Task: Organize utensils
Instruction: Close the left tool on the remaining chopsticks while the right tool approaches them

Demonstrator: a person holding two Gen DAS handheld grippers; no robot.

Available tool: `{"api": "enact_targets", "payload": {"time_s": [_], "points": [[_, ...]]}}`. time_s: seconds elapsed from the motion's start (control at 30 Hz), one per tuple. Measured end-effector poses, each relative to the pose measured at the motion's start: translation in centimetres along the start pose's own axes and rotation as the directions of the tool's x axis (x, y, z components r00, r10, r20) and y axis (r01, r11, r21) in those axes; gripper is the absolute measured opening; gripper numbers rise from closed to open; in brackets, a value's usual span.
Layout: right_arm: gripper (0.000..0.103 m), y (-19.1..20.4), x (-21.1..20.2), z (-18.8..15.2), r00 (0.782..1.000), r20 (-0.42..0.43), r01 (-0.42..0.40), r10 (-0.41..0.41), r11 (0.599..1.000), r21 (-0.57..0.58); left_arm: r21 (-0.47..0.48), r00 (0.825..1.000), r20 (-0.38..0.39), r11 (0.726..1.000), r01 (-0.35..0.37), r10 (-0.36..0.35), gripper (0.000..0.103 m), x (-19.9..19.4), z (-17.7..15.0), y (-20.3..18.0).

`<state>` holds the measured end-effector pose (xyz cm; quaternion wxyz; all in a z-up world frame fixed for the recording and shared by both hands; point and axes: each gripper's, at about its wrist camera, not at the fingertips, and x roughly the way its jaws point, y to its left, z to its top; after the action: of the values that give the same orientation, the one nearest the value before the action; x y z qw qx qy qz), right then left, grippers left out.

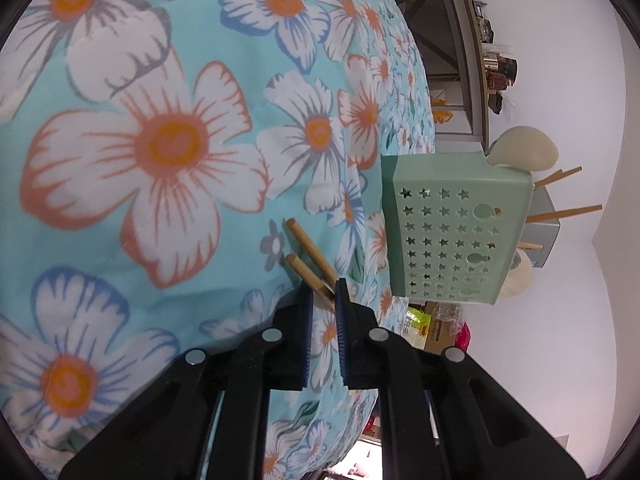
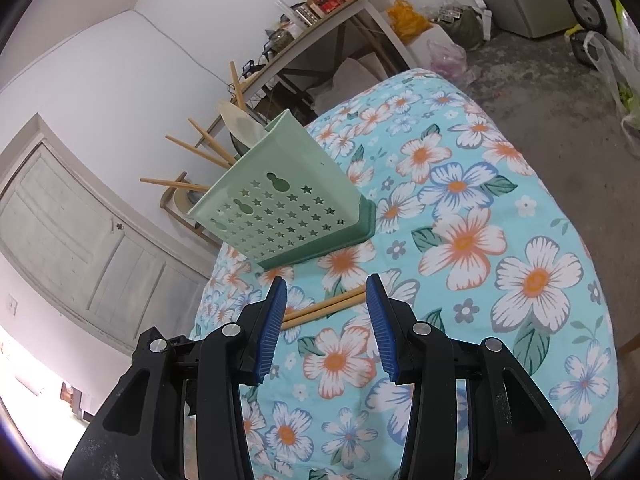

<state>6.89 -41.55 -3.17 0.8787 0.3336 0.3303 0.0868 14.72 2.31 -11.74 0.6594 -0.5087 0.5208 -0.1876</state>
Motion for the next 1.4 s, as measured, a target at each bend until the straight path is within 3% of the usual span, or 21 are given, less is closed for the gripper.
{"api": "enact_targets", "payload": {"time_s": [0.43,0.7,0.93,1.07,1.4], "points": [[0.041,1.2,-0.1,-0.2,1.000,0.002,-0.004,0.004,1.000,-0.015,0.023,0.999,-0.017,0.999,-0.030,0.031,0.010,-3.8,-0.3,0.7],[0.041,1.7,0.0,-0.3,1.000,-0.001,-0.004,0.004,1.000,-0.024,-0.050,0.999,-0.038,0.998,0.024,-0.026,0.011,-4.0,-0.3,2.2],[0.041,1.7,-0.1,-0.3,1.000,0.003,0.001,-0.001,1.000,-0.019,-0.073,0.998,-0.039,0.996,0.046,-0.049,0.033,-3.3,-0.2,1.9],[0.041,1.5,0.0,-0.3,1.000,0.000,-0.002,0.002,1.000,-0.015,-0.084,0.999,-0.033,0.996,0.018,-0.021,0.037,-2.8,-0.2,1.2],[0.041,1.2,0.0,-0.5,1.000,0.004,-0.010,0.010,1.000,-0.002,-0.181,0.998,0.036,0.982,-0.051,0.058,0.034,-1.9,-0.3,0.6]]}}
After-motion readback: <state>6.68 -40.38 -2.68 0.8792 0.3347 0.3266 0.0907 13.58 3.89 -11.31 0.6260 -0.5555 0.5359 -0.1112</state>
